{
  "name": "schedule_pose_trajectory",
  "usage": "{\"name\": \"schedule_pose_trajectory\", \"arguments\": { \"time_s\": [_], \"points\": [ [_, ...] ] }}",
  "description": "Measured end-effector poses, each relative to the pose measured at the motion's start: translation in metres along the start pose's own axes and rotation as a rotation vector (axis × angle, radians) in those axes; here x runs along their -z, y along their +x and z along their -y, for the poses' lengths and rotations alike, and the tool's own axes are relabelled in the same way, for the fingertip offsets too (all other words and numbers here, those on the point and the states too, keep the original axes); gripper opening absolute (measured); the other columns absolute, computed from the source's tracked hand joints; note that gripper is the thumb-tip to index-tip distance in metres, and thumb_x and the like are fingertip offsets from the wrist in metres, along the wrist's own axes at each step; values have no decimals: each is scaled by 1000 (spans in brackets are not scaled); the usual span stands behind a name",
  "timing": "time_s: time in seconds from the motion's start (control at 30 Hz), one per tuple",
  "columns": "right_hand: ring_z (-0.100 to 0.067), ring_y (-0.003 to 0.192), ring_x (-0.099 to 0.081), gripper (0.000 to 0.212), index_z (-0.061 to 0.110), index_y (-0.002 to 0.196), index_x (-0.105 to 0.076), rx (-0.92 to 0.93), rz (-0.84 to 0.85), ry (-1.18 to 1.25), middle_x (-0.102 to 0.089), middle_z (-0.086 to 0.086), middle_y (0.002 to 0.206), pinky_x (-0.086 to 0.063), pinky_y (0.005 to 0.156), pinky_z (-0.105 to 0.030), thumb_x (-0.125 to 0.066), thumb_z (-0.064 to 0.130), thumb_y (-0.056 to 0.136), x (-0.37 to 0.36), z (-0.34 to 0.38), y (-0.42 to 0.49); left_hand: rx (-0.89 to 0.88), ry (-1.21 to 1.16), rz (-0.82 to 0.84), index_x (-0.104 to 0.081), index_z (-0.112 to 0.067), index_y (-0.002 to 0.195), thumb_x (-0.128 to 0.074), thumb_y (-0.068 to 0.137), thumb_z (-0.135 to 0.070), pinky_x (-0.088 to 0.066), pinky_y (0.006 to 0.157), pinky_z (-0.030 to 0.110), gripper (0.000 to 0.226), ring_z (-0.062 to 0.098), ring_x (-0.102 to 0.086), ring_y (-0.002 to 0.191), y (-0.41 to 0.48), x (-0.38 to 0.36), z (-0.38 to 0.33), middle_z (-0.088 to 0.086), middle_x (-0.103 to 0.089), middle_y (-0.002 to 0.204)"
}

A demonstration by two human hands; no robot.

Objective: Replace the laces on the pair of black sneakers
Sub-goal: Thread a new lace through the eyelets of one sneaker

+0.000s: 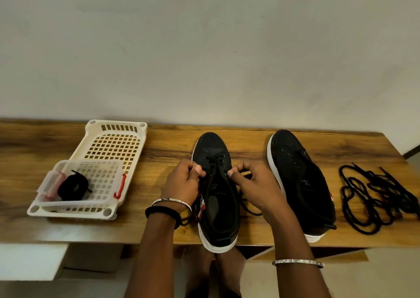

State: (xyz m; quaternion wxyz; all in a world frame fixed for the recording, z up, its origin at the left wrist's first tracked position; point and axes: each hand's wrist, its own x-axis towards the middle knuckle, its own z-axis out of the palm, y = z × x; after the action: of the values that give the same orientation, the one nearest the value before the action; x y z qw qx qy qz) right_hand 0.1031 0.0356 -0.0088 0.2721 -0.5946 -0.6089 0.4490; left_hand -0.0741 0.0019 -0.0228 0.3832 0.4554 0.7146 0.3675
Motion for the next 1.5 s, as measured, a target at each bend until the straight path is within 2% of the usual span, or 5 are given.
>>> {"name": "schedule_pose_trajectory", "arguments": {
  "time_s": [0.37,0.83,1.07,1.27,1.5],
  "points": [
    [-7,74,-66,15,18,74,-75,-56,-110,54,-72,6,74,-46,67,-23,-72,19,89,0,3,-3,163,-430,7,-58,-12,94,-37,107,-16,-45,49,8,25,4,-65,74,-1,7,-9,2,-73,90],
    [-14,80,-64,38,2,85,-72,-118,-50,269,-72,-13,86,-52,82,-36,-66,38,95,9,1,-4,-61,18,-58,-77,-24,80,-58,96,-41,-39,58,26,30,13,-48,55,-3,16,2,4,-54,57],
    [-7,68,-58,28,13,79,-69,-25,-200,-11,-66,4,73,-48,66,-29,-72,39,90,6,-1,-1,-7,-581,12,-73,-14,72,-63,83,-41,-42,56,27,31,9,-41,47,-6,26,-17,-4,-47,53],
    [-1,82,-64,10,26,79,-70,106,-312,92,-71,11,83,-46,72,-21,-77,28,87,5,13,-3,-107,-861,-33,-77,-20,78,-58,86,-35,-48,74,29,25,7,-64,81,-11,27,-31,-5,-73,90],
    [-34,100,-71,15,0,104,-75,275,254,454,-75,-18,99,-56,88,-42,-69,10,94,-14,40,-20,-213,-719,117,-76,-8,96,-64,84,-29,-49,99,36,26,15,-64,118,-19,6,-46,1,-74,113]
  ]
}}
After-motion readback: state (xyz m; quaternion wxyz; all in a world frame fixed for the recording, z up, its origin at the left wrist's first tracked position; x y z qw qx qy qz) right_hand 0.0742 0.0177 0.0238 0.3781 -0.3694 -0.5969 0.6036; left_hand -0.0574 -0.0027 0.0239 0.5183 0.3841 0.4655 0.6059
